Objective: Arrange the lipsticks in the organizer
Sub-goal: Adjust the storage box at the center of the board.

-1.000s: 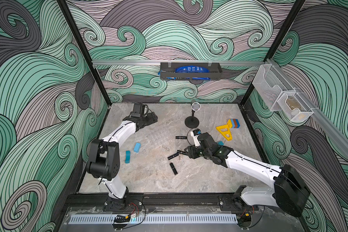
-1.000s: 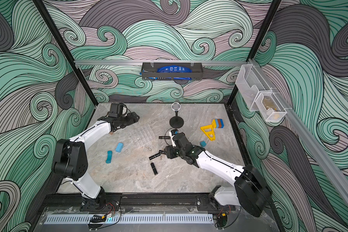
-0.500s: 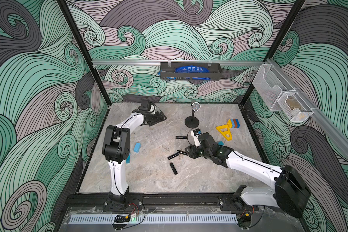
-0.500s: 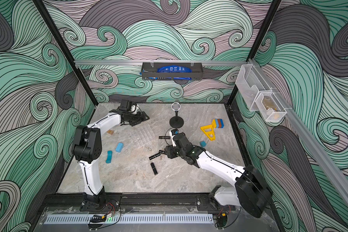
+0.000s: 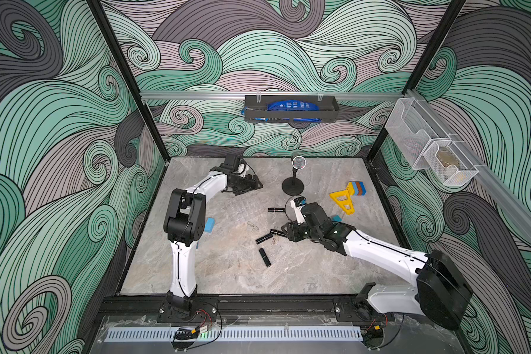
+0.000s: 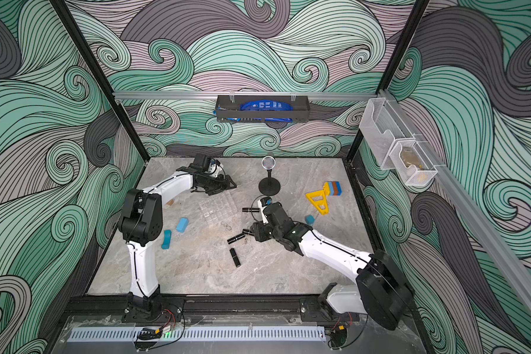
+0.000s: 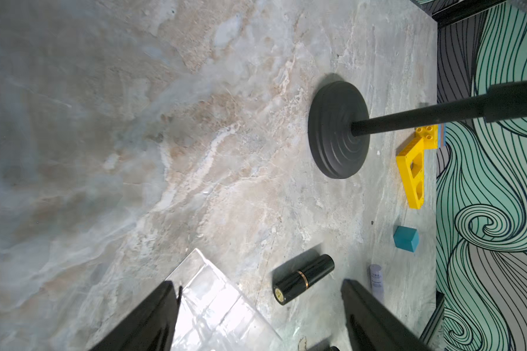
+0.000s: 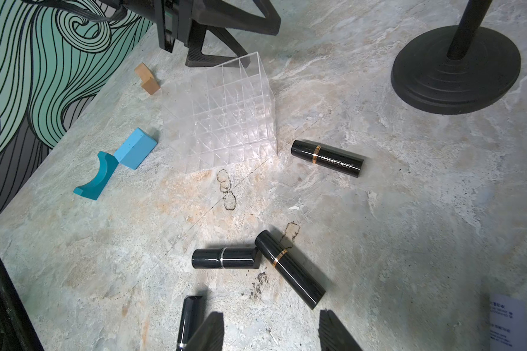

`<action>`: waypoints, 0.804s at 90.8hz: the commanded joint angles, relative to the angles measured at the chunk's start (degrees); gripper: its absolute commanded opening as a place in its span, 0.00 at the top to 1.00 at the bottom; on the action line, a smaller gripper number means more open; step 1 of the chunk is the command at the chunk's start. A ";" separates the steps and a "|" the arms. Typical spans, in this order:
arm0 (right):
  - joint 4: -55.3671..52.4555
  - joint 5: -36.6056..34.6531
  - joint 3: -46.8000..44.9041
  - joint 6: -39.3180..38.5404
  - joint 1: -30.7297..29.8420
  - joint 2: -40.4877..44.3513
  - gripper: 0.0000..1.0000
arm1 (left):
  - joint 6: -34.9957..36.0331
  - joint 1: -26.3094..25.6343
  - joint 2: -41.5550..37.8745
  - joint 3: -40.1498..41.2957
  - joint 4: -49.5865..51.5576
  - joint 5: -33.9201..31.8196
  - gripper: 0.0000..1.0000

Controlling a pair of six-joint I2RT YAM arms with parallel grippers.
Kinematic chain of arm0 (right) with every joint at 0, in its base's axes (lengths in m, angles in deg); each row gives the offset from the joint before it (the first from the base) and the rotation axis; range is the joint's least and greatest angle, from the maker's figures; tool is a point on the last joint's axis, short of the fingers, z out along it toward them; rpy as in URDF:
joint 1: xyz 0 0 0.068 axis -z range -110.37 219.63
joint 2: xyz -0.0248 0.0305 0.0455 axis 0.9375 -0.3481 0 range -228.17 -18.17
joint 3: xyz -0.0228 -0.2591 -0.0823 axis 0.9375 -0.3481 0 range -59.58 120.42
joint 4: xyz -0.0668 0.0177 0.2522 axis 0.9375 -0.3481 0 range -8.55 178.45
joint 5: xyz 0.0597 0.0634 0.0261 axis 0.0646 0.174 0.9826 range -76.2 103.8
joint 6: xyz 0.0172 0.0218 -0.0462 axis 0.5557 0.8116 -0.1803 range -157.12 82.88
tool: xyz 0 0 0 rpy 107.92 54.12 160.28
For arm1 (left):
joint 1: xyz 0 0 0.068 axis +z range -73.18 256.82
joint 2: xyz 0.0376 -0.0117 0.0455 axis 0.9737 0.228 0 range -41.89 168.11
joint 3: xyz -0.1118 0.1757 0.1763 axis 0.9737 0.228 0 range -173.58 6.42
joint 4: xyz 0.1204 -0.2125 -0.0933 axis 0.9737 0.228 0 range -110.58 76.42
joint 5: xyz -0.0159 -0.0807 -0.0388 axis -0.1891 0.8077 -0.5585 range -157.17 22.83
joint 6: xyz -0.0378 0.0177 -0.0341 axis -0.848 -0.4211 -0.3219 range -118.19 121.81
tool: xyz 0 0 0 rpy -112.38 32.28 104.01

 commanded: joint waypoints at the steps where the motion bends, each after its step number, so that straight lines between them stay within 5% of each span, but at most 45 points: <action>1: 0.97 0.46 -0.36 0.56 -0.34 -0.22 0.45 | 1.31 -1.68 -0.76 0.09 1.49 1.57 0.14; 48: -0.26 0.17 -0.85 -0.79 -0.67 0.49 0.46 | -0.47 -2.13 -13.03 4.42 4.08 -2.67 0.13; 59: -1.99 -1.62 -0.47 -2.69 -2.36 0.62 0.45 | -1.17 -2.03 -19.11 5.43 7.16 -7.93 0.13; 73: -6.88 -6.01 0.92 -3.46 -6.68 0.21 0.46 | -2.27 -2.12 -32.10 15.03 9.75 -22.47 0.14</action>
